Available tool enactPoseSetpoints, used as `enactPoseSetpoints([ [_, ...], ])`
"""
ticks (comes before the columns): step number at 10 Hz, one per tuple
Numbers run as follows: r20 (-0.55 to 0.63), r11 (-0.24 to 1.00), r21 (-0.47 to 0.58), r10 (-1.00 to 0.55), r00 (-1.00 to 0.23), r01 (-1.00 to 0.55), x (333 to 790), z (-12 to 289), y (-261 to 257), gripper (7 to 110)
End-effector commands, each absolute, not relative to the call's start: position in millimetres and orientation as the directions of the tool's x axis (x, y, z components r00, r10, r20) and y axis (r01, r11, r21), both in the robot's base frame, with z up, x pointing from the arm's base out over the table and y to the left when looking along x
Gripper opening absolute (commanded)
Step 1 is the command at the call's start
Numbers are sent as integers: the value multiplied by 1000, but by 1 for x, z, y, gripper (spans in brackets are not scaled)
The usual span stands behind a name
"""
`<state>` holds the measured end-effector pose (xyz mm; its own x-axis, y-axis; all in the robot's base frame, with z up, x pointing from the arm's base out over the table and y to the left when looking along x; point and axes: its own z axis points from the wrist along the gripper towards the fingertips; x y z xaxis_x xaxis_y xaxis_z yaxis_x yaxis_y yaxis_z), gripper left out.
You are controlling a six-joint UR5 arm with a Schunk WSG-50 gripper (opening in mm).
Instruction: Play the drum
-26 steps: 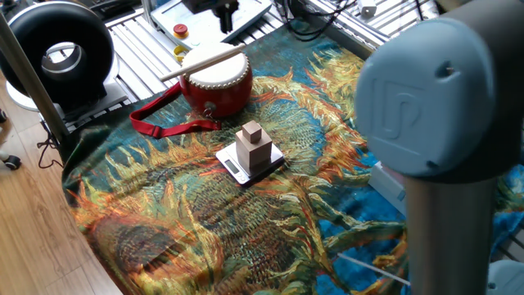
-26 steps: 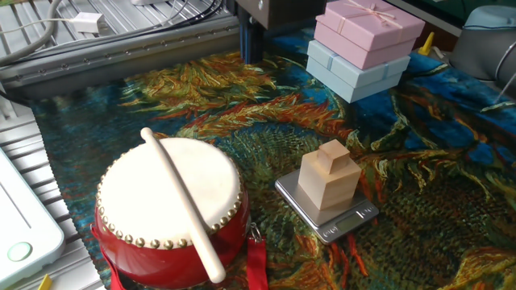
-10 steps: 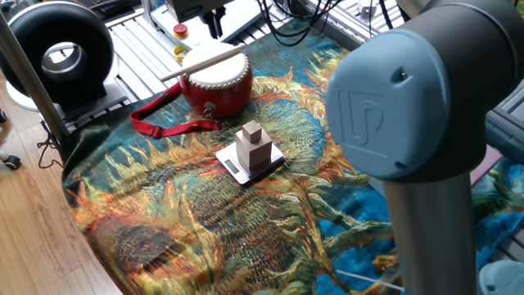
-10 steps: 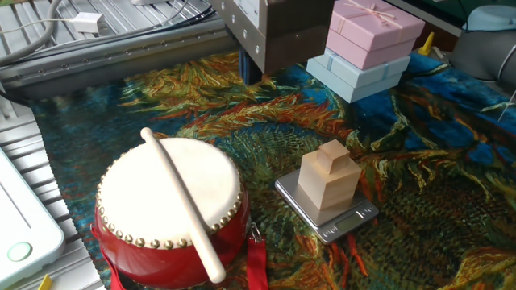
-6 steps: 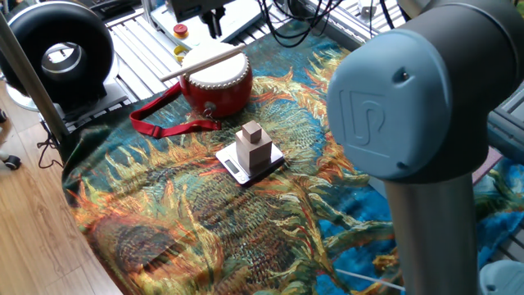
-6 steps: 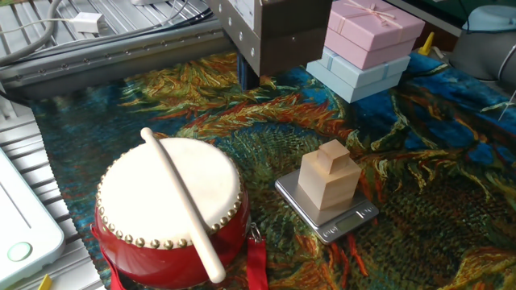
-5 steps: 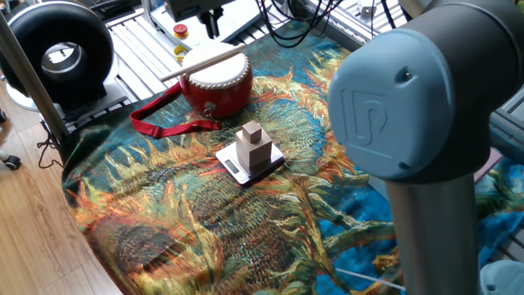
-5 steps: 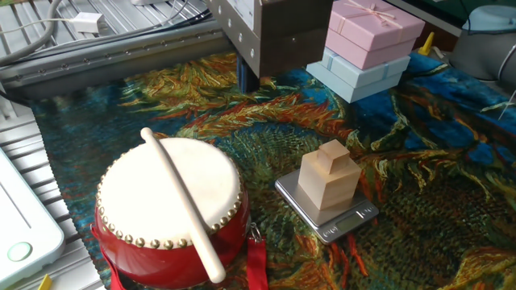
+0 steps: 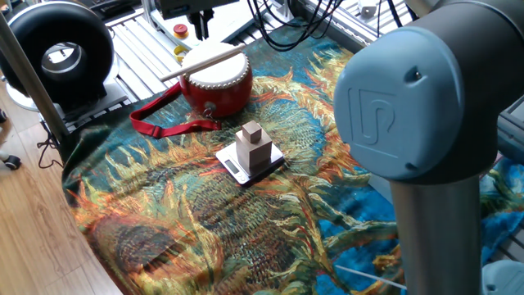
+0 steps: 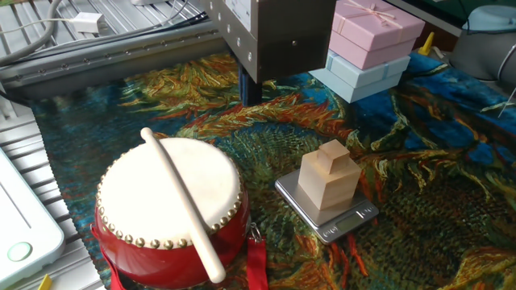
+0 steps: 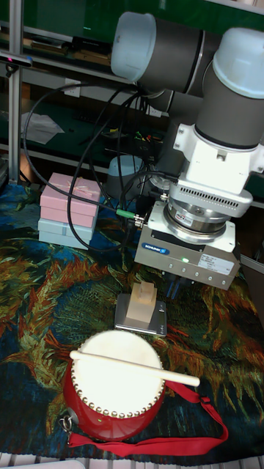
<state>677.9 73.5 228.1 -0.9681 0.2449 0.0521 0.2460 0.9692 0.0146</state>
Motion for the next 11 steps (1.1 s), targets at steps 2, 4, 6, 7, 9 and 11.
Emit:
enactPoseSetpoints([
  [2,51,969,23,244,-968,245,678,229,75,7],
  [4,39,971,36,237,-971,238,683,227,77,7],
  [6,27,974,37,221,-975,221,694,223,74,7],
  [7,31,977,29,212,-977,213,699,224,70,7],
  [9,41,980,16,198,-979,199,708,229,69,7],
  [11,48,983,11,182,-982,182,719,233,71,7],
])
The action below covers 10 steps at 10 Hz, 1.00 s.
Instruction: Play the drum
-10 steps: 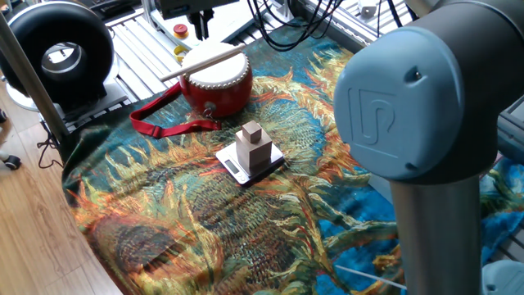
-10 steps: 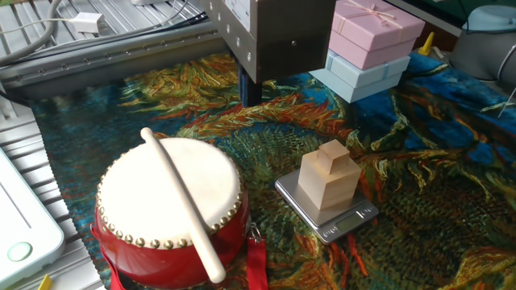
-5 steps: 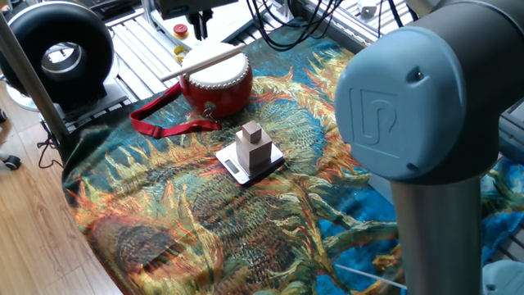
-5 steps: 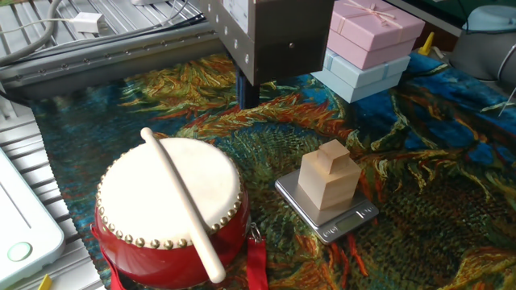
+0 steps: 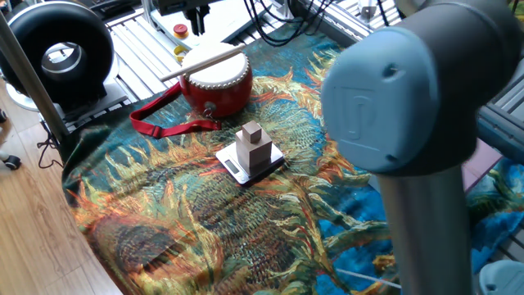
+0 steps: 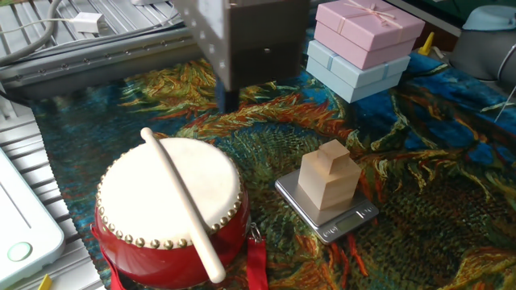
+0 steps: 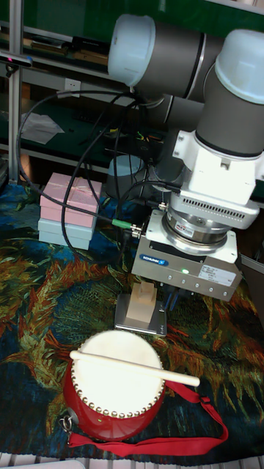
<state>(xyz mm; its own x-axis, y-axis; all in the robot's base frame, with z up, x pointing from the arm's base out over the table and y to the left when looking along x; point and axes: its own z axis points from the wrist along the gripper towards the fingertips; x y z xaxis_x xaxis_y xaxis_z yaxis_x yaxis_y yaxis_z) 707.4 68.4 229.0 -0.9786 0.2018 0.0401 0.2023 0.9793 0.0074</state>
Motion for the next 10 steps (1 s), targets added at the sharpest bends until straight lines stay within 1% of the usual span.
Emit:
enactPoseSetpoints([
  [1,48,984,13,176,-983,176,724,234,74,7],
  [4,55,988,30,152,-987,154,736,235,88,7],
  [5,52,994,50,93,-994,96,739,236,94,7],
  [6,38,998,65,17,-999,19,742,236,98,7],
  [7,31,995,42,-94,-995,-92,743,237,94,7],
  [9,27,946,-66,-318,-948,-319,752,234,68,7],
  [10,9,921,-79,-383,-924,-382,759,233,68,7],
])
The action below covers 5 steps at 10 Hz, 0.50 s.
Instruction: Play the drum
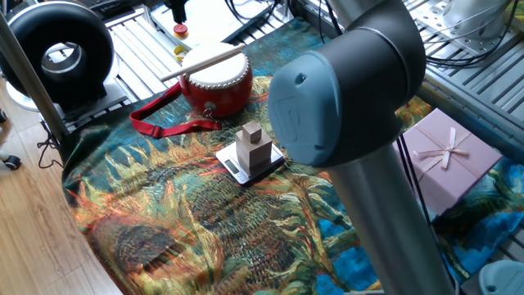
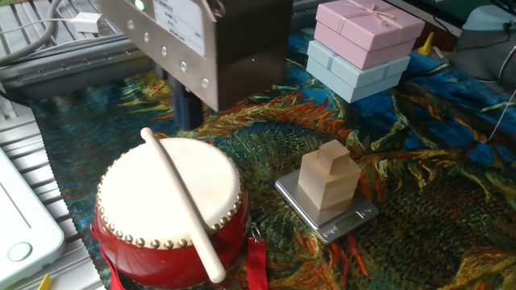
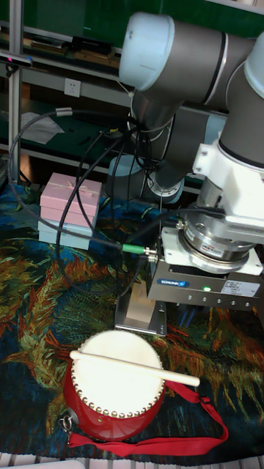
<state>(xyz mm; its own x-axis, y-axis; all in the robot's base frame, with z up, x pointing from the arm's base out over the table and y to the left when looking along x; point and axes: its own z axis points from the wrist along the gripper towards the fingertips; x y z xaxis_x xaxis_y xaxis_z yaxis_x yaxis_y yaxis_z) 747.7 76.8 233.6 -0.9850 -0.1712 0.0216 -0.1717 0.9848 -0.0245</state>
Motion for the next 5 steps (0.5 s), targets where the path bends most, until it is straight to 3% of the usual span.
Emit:
enactPoseSetpoints([
  [1,-9,912,-61,-407,-913,-406,762,230,74,7],
  [5,-47,910,17,-413,-909,-414,769,224,92,7],
])
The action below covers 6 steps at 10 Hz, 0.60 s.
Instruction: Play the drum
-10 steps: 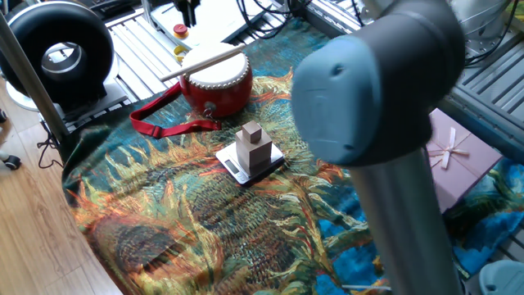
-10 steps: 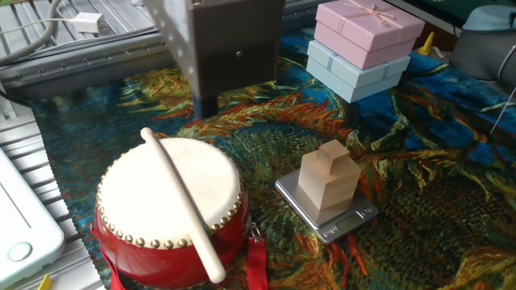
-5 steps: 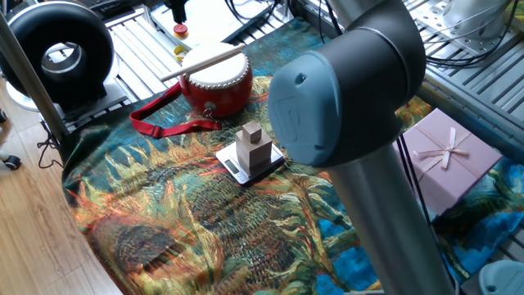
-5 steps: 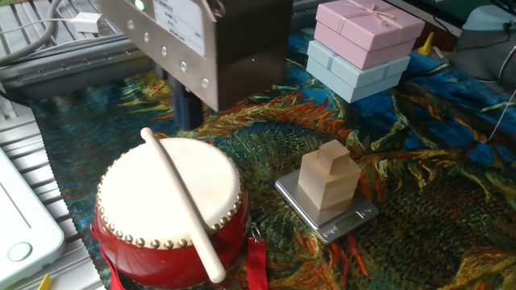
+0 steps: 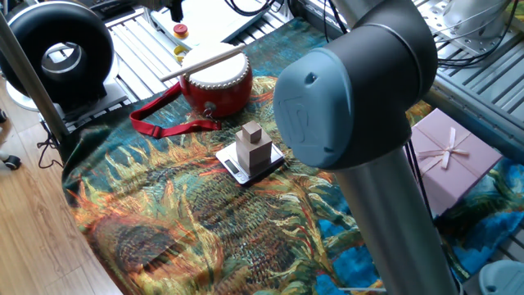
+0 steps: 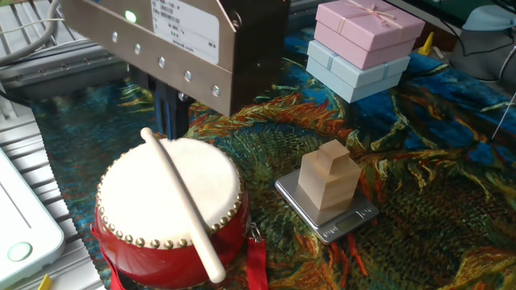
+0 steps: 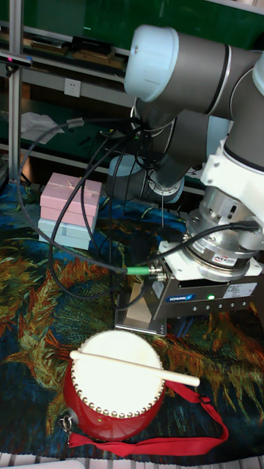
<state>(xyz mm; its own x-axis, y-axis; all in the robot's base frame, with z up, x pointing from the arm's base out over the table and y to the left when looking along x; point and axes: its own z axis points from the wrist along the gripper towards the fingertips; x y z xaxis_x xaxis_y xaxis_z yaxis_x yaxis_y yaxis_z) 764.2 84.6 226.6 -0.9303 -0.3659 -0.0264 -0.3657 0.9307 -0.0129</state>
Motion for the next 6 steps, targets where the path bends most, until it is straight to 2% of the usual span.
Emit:
enactPoseSetpoints([
  [1,-49,893,18,-448,-893,-449,770,224,93,7],
  [3,-35,800,-37,-599,-800,-598,776,223,82,7],
  [6,-46,541,-105,-841,-539,-834,796,219,80,7],
])
